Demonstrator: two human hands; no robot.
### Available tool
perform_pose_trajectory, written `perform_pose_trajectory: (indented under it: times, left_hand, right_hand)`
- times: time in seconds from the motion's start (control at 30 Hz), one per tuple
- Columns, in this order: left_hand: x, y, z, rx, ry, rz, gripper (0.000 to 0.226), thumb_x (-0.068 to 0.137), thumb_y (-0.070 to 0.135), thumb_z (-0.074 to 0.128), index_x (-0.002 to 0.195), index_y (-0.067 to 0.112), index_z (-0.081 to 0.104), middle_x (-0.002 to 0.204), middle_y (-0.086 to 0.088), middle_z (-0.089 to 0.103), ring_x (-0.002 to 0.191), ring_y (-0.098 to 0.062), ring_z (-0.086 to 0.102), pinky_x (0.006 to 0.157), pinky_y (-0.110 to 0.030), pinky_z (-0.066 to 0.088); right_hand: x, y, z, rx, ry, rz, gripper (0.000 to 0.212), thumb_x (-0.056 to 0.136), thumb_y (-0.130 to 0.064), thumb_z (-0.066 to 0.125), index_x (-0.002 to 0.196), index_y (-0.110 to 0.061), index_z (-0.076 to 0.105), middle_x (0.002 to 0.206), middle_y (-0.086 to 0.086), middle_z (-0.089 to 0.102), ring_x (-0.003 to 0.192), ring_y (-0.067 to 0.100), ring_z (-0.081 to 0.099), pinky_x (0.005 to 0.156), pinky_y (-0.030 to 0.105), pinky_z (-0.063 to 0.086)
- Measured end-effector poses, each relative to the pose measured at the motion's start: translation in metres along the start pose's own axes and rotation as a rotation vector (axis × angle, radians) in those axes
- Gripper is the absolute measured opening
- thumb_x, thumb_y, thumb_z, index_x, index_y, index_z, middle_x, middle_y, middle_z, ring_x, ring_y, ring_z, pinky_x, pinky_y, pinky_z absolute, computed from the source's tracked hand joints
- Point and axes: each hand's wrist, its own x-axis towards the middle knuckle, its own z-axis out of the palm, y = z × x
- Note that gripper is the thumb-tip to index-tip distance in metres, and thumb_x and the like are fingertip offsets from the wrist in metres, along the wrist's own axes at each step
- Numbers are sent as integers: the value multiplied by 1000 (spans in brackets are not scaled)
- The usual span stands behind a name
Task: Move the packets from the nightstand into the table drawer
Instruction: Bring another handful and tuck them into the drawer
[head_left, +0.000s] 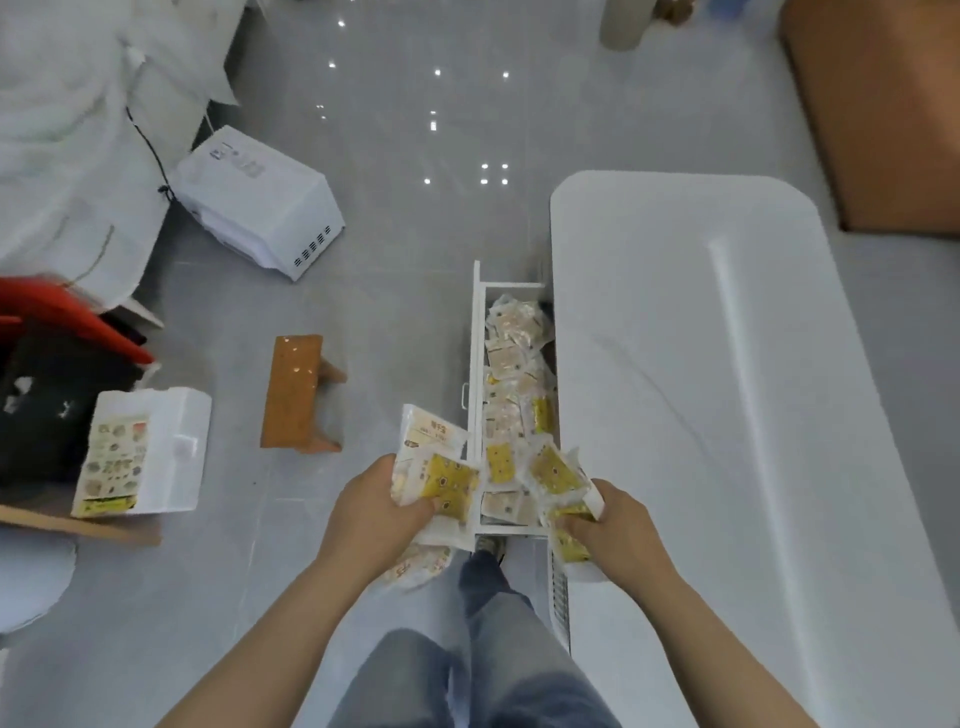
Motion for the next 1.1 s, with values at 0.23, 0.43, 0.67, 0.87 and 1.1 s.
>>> perform_pose_trajectory:
  times: [0.23,0.43,0.67,0.87,1.1]
  left_hand:
    - [88,59,-9,131,-143,103,30,80,17,65,76,41,48,80,19,58,77,-4,57,70,-29,48]
    - [176,92,-11,229,-292,160,21,79,18,64,82,34,52,83,13,58,73,-6,53,64,-23,43]
    - [291,116,-3,354,-498,206,13,83,14,58,88,24,62,86,6,65,76,-8,59,65,-26,46]
    - [379,110,35,476,-558,201,15,84,10,56,83,25,58,81,5,63,70,-11,59,60,-26,49]
    - [461,77,104,582,-623,156,25,79,29,61,101,17,59,92,-3,66,74,-19,66,61,-33,57]
  right_hand:
    - [53,-24,-32,72,117,103,15,82,-14,63,96,-17,61,85,-1,65,73,8,59,56,20,43]
    - [91,-41,-28,111,163,170,14,85,-23,64,99,-23,60,83,-11,62,72,1,56,55,14,39]
    - [143,-60,10,297,267,384,17,85,-20,65,101,-21,60,81,-14,59,70,-1,54,50,9,39]
    - [209,-57,49,388,358,570,16,83,-18,64,98,-19,57,88,0,63,76,15,58,58,23,44]
    - [285,-19,97,469,394,697,27,81,-26,66,107,-20,61,96,-1,66,85,18,62,73,31,52]
